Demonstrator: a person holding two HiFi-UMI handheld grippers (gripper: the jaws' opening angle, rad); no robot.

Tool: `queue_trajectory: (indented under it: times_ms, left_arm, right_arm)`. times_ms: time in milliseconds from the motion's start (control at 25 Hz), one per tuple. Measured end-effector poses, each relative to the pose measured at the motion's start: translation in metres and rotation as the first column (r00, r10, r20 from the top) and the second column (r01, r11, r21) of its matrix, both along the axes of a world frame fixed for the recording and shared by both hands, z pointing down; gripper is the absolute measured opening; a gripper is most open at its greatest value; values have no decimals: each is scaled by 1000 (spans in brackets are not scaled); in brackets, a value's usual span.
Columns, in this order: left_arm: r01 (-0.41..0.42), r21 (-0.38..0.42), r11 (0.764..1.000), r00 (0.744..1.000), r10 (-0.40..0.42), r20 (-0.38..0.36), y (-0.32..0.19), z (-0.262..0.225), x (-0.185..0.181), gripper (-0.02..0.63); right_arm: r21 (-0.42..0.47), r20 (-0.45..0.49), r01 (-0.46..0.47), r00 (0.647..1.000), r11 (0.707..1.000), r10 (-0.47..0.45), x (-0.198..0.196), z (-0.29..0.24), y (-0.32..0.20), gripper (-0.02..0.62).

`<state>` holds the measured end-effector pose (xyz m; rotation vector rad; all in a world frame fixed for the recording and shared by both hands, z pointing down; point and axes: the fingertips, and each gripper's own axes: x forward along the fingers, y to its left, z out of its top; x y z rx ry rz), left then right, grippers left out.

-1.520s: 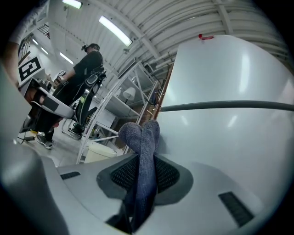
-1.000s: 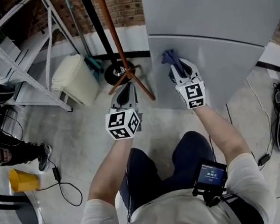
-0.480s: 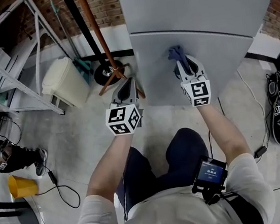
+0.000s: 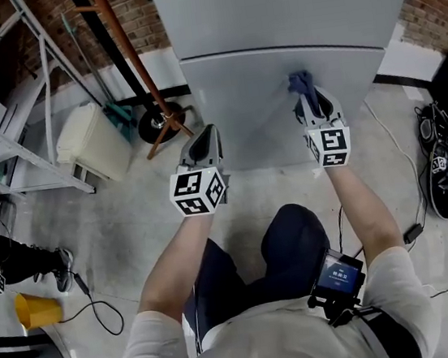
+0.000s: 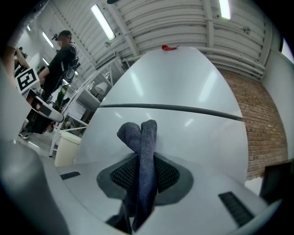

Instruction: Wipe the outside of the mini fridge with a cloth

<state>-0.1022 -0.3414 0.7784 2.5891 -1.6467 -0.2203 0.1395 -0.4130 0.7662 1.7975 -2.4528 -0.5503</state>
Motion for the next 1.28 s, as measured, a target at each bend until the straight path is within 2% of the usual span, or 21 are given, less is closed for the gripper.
queue_trajectory:
  times_ms: [480, 760, 880, 1000, 1280]
  left_arm:
    - [-19, -15, 1000, 999, 20, 28, 0, 7, 29, 3]
    - [-18, -24, 1000, 999, 19, 35, 3, 10, 36, 3]
    - [-19, -22, 1000, 999, 20, 36, 5, 10, 37, 3]
    - [-13, -18, 1000, 999, 13, 32, 8, 9, 30, 3]
    - [27, -17, 999, 1000, -26, 8, 14, 11, -3, 3]
  right_arm:
    - [-11, 60, -150, 987, 989, 150, 108, 6, -3, 86]
    - [-28, 95, -189, 977, 982, 191, 137, 9, -7, 86]
    - [-31, 104, -190, 976, 981, 193, 136, 9, -5, 87]
    - [-26, 109, -158, 981, 987, 160, 118, 10, 3, 86]
    - [-21, 63, 23, 998, 1000, -22, 14, 14, 16, 86]
